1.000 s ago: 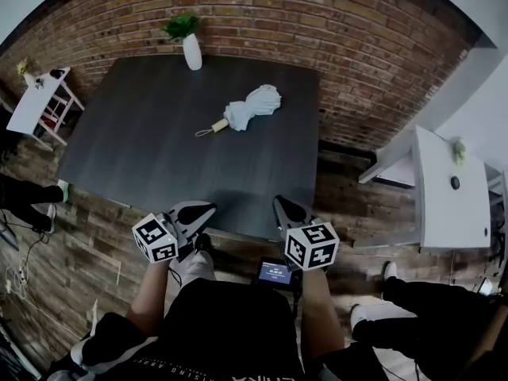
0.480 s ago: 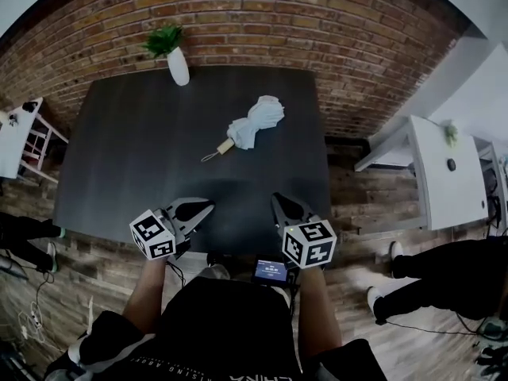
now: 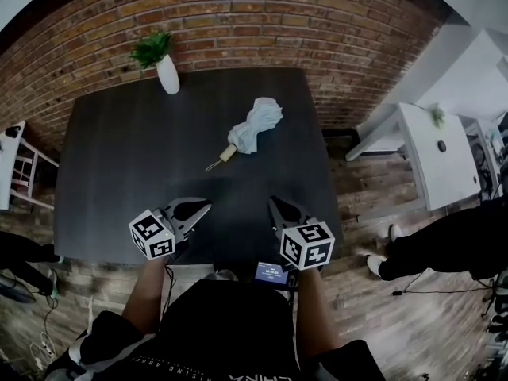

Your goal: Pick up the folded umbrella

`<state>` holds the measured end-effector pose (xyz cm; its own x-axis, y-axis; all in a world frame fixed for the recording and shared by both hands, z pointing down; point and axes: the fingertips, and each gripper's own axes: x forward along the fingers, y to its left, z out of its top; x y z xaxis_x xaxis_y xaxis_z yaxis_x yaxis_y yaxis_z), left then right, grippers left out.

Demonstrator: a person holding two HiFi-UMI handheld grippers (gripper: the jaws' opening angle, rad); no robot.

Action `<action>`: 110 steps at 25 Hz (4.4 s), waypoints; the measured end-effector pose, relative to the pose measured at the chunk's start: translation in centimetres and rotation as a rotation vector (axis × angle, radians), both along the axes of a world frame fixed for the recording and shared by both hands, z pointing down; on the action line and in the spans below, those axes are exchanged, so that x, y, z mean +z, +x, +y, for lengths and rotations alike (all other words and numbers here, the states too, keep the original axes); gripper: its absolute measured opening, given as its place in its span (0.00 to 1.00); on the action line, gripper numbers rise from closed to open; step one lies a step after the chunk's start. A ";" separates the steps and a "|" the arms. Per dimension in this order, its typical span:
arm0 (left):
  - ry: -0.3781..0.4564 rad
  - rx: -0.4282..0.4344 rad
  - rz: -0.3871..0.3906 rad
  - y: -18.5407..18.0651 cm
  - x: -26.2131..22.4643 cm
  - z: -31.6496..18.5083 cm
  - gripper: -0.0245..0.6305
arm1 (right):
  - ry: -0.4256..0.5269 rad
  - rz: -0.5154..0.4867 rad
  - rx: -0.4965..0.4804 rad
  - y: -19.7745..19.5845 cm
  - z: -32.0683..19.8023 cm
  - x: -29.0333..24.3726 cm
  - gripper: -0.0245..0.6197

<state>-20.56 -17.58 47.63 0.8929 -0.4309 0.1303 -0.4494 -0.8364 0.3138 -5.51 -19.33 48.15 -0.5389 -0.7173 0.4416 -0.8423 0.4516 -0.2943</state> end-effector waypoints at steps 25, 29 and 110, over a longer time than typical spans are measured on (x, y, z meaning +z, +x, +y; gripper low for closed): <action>-0.001 -0.046 -0.032 4.2 -0.3 -3.0 0.04 | 0.004 -0.033 -0.127 1.9 -4.3 -1.5 0.05; -0.004 -0.054 -0.043 4.5 -0.3 -3.3 0.04 | 0.001 -0.034 -0.140 2.2 -4.6 -1.4 0.05; -0.279 -0.290 -0.388 5.2 14.9 -32.9 0.05 | -0.556 0.043 0.534 -3.0 -30.6 16.2 0.59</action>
